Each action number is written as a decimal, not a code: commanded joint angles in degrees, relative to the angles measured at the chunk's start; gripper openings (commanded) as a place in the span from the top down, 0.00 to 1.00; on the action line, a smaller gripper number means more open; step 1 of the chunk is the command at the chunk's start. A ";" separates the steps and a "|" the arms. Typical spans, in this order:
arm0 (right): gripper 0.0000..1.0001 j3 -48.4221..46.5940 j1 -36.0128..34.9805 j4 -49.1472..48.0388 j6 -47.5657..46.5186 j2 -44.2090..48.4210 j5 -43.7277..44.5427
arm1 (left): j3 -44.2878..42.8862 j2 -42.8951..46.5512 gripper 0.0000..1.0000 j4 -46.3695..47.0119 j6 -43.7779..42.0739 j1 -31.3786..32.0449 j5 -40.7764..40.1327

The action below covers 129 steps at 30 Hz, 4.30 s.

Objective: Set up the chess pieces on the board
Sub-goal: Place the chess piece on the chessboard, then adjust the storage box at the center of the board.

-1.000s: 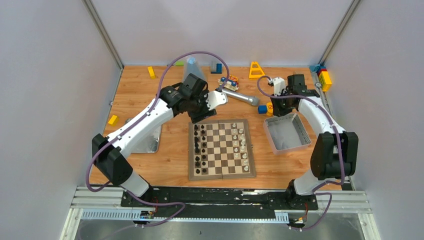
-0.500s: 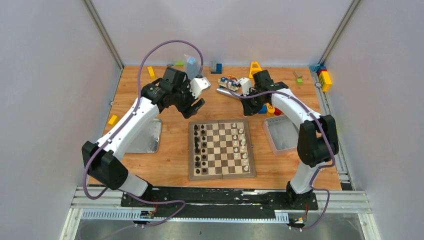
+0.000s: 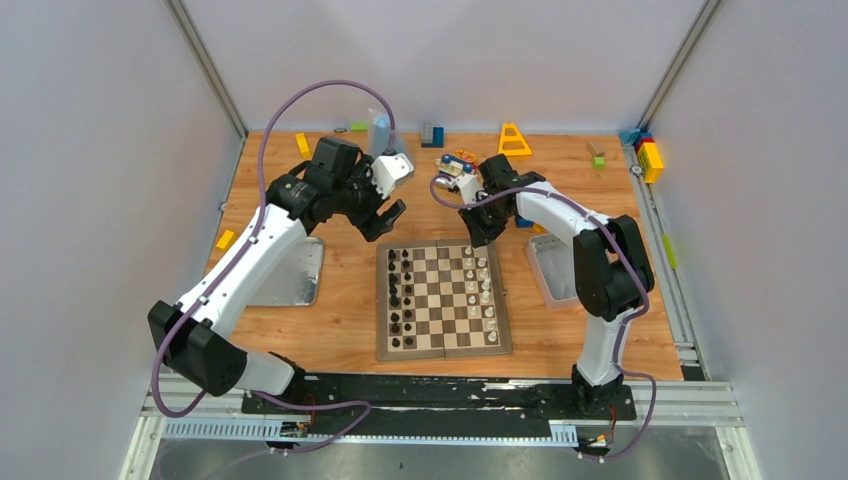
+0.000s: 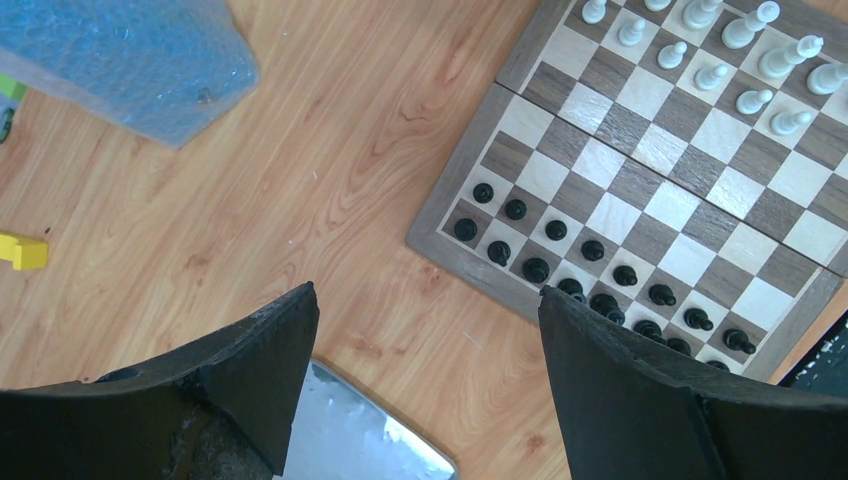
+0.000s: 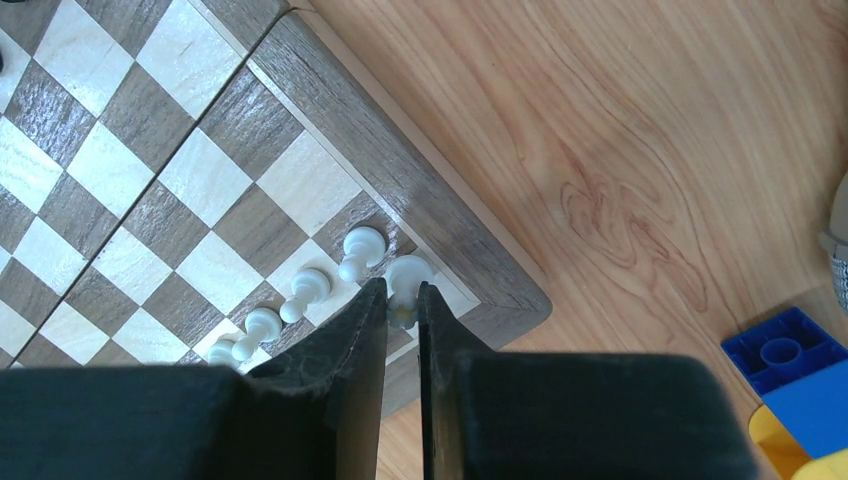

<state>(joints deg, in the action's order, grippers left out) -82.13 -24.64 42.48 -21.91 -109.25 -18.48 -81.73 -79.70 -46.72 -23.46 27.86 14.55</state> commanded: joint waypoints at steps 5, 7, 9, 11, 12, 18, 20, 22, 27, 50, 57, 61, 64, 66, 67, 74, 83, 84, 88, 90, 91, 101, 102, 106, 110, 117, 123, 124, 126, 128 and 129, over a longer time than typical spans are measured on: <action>0.97 0.34 -0.58 -1.96 0.31 1.45 2.86 | 0.08 2.14 0.11 2.16 1.23 -0.35 1.40; 0.97 0.94 -0.60 -1.94 0.25 1.87 2.85 | 0.11 2.18 0.11 2.09 1.29 -0.35 1.51; 0.97 1.45 -0.56 -1.96 0.25 2.23 2.83 | 0.16 2.25 0.11 2.07 1.38 -0.35 1.56; 0.97 1.92 -0.59 -1.96 0.20 2.53 2.92 | 0.14 2.27 0.11 2.06 1.32 -0.35 1.46; 0.97 2.02 -0.66 -1.95 0.20 2.55 2.83 | 0.11 2.27 0.11 2.11 1.32 -0.35 1.45; 0.95 2.34 -0.84 -1.90 0.29 2.35 2.99 | 0.15 2.15 0.11 2.06 1.27 -0.34 1.60; 0.95 2.41 -0.86 -1.81 0.21 2.67 3.14 | 0.21 2.22 0.11 2.07 1.23 -0.30 1.62; 0.95 2.41 -0.84 -1.57 0.08 3.04 3.44 | 0.21 2.14 0.11 1.95 1.16 -0.32 1.63; 0.95 2.11 -0.88 -0.43 -0.16 3.58 3.84 | 0.25 2.05 0.11 1.98 1.18 -0.35 1.96; 0.78 1.43 -1.20 0.18 0.39 2.90 3.94 | 0.32 2.19 0.10 1.83 0.83 -0.35 1.83; 0.49 0.14 -0.66 -0.34 1.85 6.15 4.25 | 0.44 2.38 0.10 1.81 0.70 -0.35 1.69; 0.36 0.74 1.66 -1.01 3.36 10.58 3.64 | 0.38 2.43 0.10 1.87 0.53 -0.35 1.57; 0.26 2.20 5.91 -1.09 3.00 14.36 3.18 | 0.22 2.38 0.10 1.89 0.44 -0.35 1.77; 0.21 3.65 9.69 -1.01 0.89 16.21 3.44 | -0.02 2.36 0.10 1.66 0.37 -0.35 1.89; 0.19 4.32 11.86 -0.81 -0.88 16.85 3.67 | -0.21 2.40 0.10 1.60 0.36 -0.35 1.89; 0.08 7.70 27.72 -0.27 -18.75 17.53 3.66 | -0.03 2.74 0.10 1.41 -0.67 -0.35 1.48; 0.03 7.38 32.44 -0.26 -36.63 13.18 3.17 | 0.54 1.74 0.10 1.85 -1.78 -0.35 -0.02; 0.03 6.91 32.46 -0.32 -37.33 12.68 3.43 | 0.48 1.50 0.10 1.82 -1.82 -0.35 -0.07; 0.03 5.82 32.05 -0.25 -40.21 10.70 5.24 | -0.21 0.77 0.10 1.38 -1.74 -0.35 -0.08; 0.03 5.76 31.75 -0.25 -41.38 9.96 5.89 | -0.62 0.40 0.10 1.18 -1.68 -0.35 -0.12; 0.03 5.68 31.53 -0.26 -41.84 9.53 6.05 | -0.71 0.32 0.10 1.19 -1.68 -0.35 -0.17; 0.06 3.91 28.35 -0.73 -41.75 3.34 7.04 | -1.18 -0.37 0.10 1.10 -1.92 -0.35 -1.02; 0.08 4.14 28.38 -0.72 -41.66 3.22 7.33 | -1.12 -0.26 0.10 1.10 -1.96 -0.35 -1.06; 0.21 6.14 28.72 -0.73 -41.27 3.68 8.65 | -1.15 0.06 0.10 1.11 -1.85 -0.35 -0.41; 0.39 8.32 30.22 -0.64 -40.55 5.23 9.45 | -0.85 0.63 0.10 1.07 -1.96 -0.35 -0.02; 0.64 12.77 36.58 -0.47 -39.86 9.40 10.24 | -0.09 2.03 0.10 0.98 -2.37 -0.35 0.68; 0.80 15.79 44.75 -0.21 -36.29 13.08 11.57 | 0.48 2.52 0.10 1.02 -2.46 -0.35 1.52; 0.83 16.30 45.69 -0.16 -34.79 13.62 11.76 | 0.49 2.53 0.10 1.04 -2.46 -0.35 1.69; 0.90 17.62 47.00 0.22 -31.48 14.64 11.96 | 0.52 2.53 0.10 1.06 -2.39 -0.35 1.94; 0.96 19.42 47.54 0.38 -27.04 15.74 12.07 | 0.50 2.53 0.10 0.98 -2.30 -0.35 2.28; 0.99 20.50 47.64 0.47 -24.01 16.33 12.33 | 0.47 2.53 0.10 0.95 -2.29 -0.35 2.36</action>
<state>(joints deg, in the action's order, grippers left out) -64.20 22.79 42.61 -55.75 -96.66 -6.63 -81.14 -79.13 -46.44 -24.99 27.70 15.20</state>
